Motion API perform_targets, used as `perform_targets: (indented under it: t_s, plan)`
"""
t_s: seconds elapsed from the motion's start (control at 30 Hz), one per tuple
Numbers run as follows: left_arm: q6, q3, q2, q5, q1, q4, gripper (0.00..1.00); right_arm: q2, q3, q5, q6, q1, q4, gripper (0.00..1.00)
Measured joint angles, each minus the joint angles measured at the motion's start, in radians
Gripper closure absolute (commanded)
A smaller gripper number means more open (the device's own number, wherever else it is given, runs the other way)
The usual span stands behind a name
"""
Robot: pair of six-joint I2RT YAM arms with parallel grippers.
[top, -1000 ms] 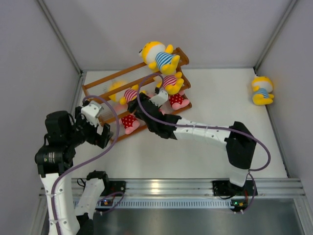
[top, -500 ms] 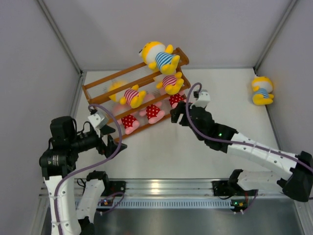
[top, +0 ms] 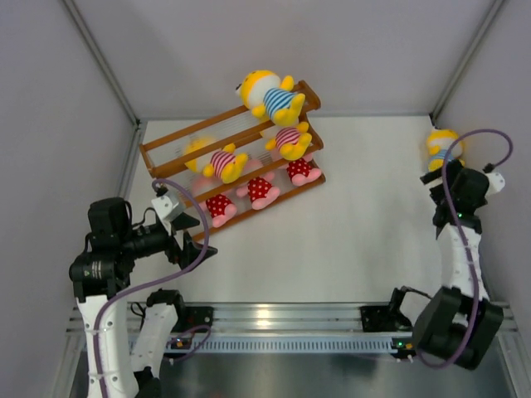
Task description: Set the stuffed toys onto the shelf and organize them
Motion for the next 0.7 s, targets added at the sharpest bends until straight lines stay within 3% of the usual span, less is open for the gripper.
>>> perform_targets:
  t_s: [0.13, 0.3, 0.7]
  plan:
    - [0.001, 0.000, 0.001, -0.001, 0.000, 0.000, 0.02, 0.320, 0.106, -0.163, 0.076, -0.196, 0.098, 0.05]
    - [0.003, 0.000, 0.012, -0.004, 0.004, 0.000, 0.02, 0.619, 0.306, -0.238, 0.115, -0.263, 0.153, 0.06]
    - [-0.006, 0.002, 0.069, -0.108, 0.013, 0.000, 0.02, 0.901, 0.571, -0.254, 0.105, -0.224, 0.190, 0.14]
